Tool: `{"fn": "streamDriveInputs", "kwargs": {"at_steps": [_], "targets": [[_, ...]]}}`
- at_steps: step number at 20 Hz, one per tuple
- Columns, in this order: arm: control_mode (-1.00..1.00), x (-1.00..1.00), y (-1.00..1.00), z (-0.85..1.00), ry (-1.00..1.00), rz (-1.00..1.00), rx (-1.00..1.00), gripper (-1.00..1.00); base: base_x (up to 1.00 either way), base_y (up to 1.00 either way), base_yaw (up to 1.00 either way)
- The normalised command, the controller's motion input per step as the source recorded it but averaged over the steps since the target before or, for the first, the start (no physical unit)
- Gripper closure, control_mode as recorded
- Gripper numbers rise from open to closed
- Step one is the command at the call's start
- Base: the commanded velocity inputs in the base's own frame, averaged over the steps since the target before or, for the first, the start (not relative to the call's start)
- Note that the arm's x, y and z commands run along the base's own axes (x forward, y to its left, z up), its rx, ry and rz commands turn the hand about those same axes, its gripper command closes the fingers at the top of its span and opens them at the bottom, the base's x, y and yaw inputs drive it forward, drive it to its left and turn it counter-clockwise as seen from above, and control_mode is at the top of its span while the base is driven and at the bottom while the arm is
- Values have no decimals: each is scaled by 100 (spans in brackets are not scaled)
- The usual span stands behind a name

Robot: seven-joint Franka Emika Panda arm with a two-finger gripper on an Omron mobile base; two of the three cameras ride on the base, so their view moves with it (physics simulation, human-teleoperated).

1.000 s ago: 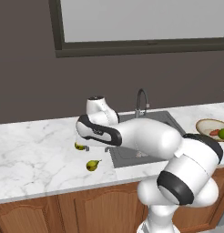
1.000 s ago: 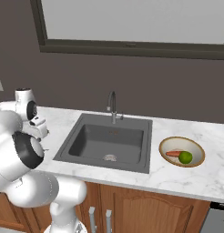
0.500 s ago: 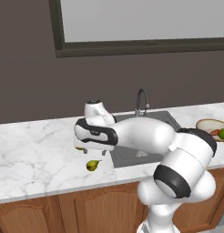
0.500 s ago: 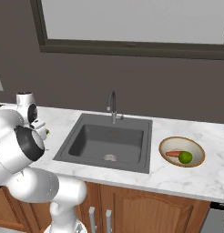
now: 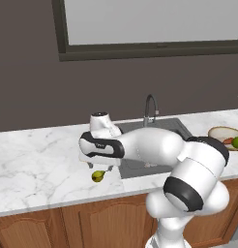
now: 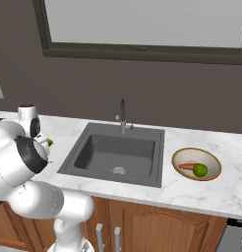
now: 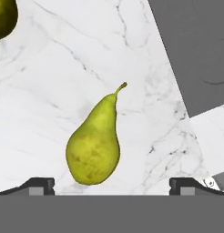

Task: There is a mixed pile of frozen fruits and vegetables on the counter. Locate all the frozen vegetables and place the items in a bowl on the counter. Take all the frozen fruits and defrost them in a running sink.

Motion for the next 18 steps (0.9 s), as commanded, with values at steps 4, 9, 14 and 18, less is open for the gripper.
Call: {"fn": "streamDriveInputs", "kwargs": {"at_steps": [4, 9, 14, 18], "targets": [[-100, -1, 0, -29, 1, -4, 0, -100, 0, 0, 0], [-100, 1, 1, -21, 0, -2, 0, -100, 0, 0, 0], [-100, 6, 7, -19, 0, 0, 0, -100, 0, 0, 0], [-100, 10, 5, -17, 0, 0, 0, -100, 0, 0, 0]]}}
